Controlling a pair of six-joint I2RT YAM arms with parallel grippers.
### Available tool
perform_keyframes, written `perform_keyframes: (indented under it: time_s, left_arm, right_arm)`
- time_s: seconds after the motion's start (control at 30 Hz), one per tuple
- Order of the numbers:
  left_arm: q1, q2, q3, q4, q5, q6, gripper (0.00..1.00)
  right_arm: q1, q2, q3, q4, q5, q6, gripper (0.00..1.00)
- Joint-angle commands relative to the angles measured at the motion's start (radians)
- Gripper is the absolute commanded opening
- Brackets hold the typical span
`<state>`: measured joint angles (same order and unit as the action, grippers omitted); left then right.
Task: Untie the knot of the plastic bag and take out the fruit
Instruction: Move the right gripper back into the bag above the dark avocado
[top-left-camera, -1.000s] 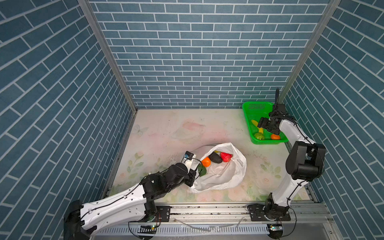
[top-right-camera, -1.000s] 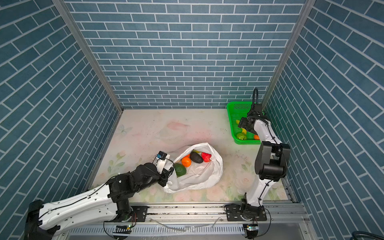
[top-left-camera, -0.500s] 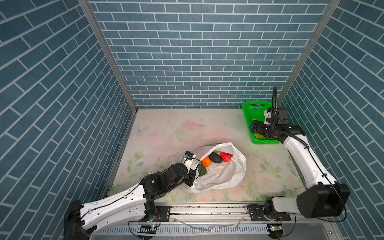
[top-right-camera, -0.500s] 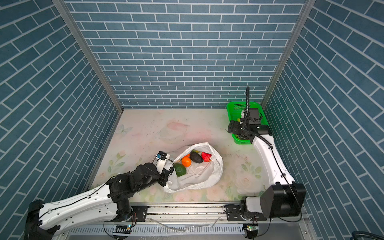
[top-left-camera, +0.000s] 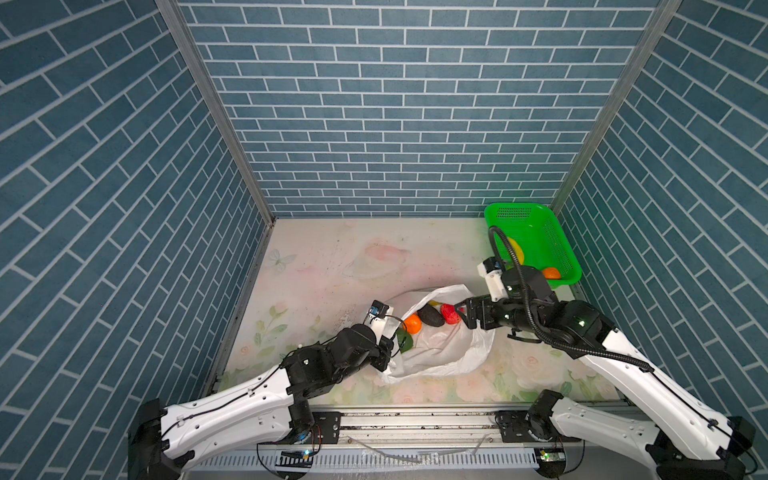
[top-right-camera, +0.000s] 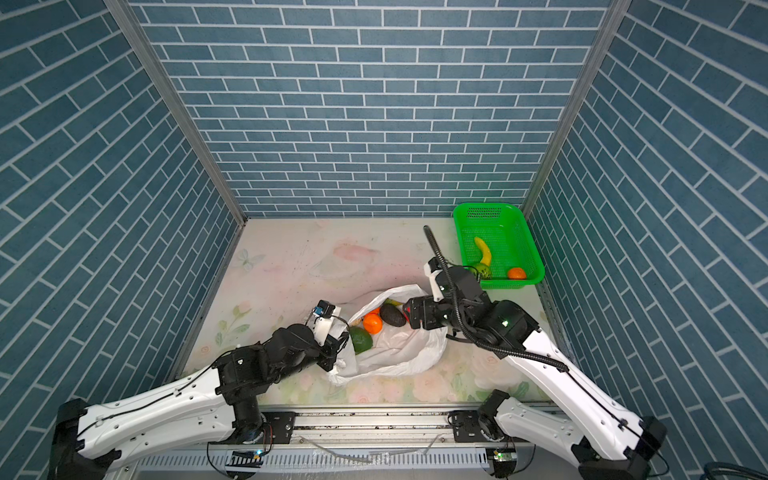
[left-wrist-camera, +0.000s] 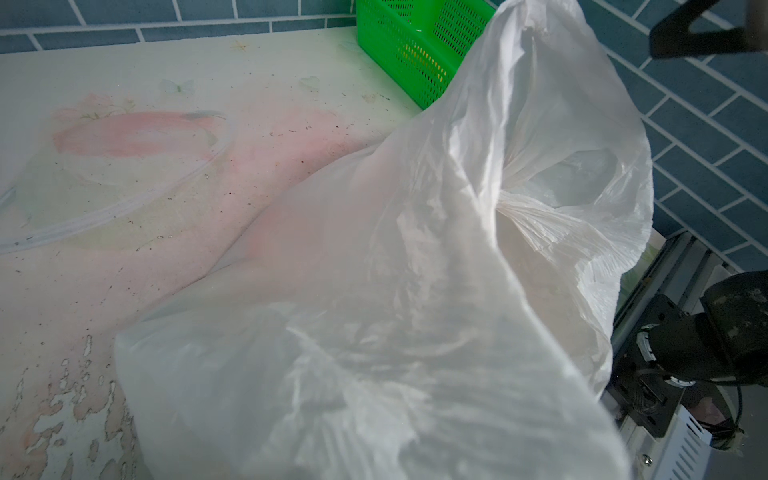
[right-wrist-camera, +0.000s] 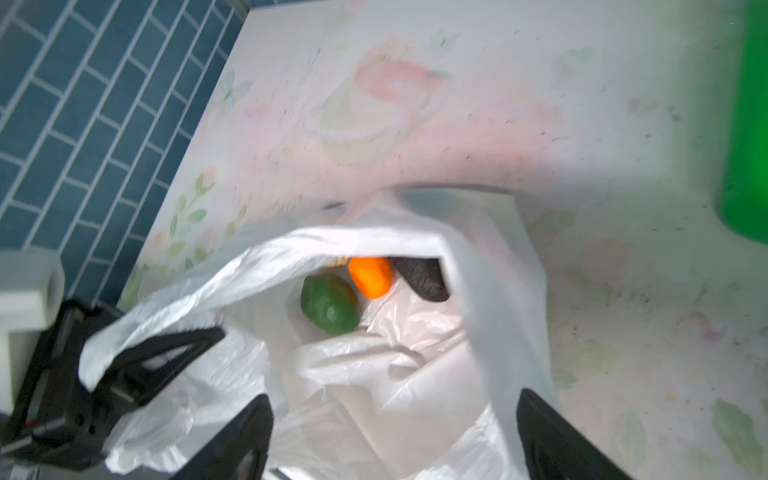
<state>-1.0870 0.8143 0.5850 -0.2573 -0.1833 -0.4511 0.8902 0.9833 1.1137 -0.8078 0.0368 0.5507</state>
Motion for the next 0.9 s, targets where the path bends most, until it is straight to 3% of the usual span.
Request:
perform_keyframes:
  time_s: [0.0,0.27,0.5,0.87]
  left_arm:
    - [-0.005,0.001,0.035,0.025,-0.015,0.018,0.00]
    - [-0.006,0.002,0.053,0.032,-0.028,0.016,0.00]
    - [-0.005,-0.008,0.065,0.031,-0.046,0.016,0.00]
    - [-0.006,0.012,0.075,0.055,-0.016,0.032,0.00]
  right_arm:
    - [0.146,0.061,-0.050,0.044,0.149,0.047,0.89]
    - [0.265,0.152,-0.226,0.289,0.177,0.066,0.84]
    - [0.270,0.210,-0.351,0.434,0.147,0.110,0.78]
    - [0.256,0.356,-0.384,0.621,0.133,0.176,0.76]
